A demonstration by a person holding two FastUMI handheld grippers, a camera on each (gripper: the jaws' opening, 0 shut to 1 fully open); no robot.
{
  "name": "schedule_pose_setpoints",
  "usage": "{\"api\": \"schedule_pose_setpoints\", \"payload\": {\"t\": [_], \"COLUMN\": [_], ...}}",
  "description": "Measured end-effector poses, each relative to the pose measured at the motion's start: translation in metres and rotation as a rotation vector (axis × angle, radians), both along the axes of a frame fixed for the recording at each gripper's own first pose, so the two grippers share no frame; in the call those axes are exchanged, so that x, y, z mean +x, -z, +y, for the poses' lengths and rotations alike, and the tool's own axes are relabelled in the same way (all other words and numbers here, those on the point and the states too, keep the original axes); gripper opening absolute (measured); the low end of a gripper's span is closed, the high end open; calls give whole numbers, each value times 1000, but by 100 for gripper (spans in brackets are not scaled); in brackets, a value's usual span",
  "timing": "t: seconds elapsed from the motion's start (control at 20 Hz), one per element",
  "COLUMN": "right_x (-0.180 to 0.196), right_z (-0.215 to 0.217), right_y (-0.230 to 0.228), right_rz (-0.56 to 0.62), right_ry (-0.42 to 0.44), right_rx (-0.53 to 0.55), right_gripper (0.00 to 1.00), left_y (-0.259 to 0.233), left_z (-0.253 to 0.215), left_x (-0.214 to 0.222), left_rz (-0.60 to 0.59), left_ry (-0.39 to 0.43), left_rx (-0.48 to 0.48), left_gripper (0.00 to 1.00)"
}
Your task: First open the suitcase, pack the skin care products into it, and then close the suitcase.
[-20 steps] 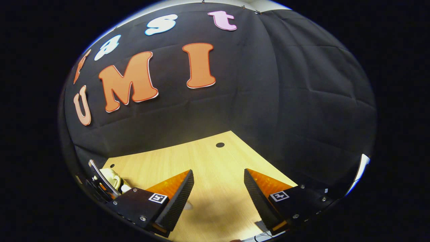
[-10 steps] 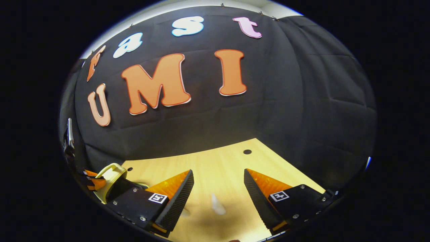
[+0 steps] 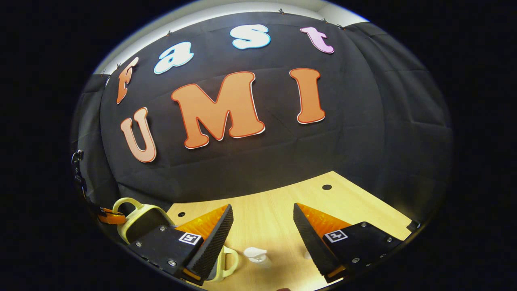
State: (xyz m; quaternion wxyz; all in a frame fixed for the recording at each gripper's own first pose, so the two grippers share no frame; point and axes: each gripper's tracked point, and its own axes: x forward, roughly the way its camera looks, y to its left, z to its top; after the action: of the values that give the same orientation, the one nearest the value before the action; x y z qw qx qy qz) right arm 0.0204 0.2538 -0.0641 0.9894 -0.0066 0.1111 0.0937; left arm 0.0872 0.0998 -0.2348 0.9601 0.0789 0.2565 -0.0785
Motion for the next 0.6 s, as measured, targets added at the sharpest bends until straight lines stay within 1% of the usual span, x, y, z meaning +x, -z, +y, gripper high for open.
{"api": "schedule_pose_setpoints", "payload": {"t": [0.15, 0.3, 0.35, 0.45, 0.6], "right_x": [-5, -1, 1, 2, 0], "right_z": [23, 42, 45, 46, 50], "right_y": [-5, -10, -12, -15, -15], "right_rz": [-4, 12, 14, -1, -4], "right_ry": [-10, -19, -15, 2, 5], "right_rx": [7, 32, 33, 11, -16], "right_gripper": [95, 95, 95, 95, 95], "left_y": [17, 37, 52, 66, 97], "left_z": [23, 54, 65, 83, 98], "left_x": [-4, -8, -3, -10, -14], "left_rz": [5, 18, 23, 45, 88], "left_ry": [-52, -103, -143, -193, -245], "left_rx": [-82, -141, -155, -192, -286], "left_gripper": [2, 2, 2, 1, 1]}}
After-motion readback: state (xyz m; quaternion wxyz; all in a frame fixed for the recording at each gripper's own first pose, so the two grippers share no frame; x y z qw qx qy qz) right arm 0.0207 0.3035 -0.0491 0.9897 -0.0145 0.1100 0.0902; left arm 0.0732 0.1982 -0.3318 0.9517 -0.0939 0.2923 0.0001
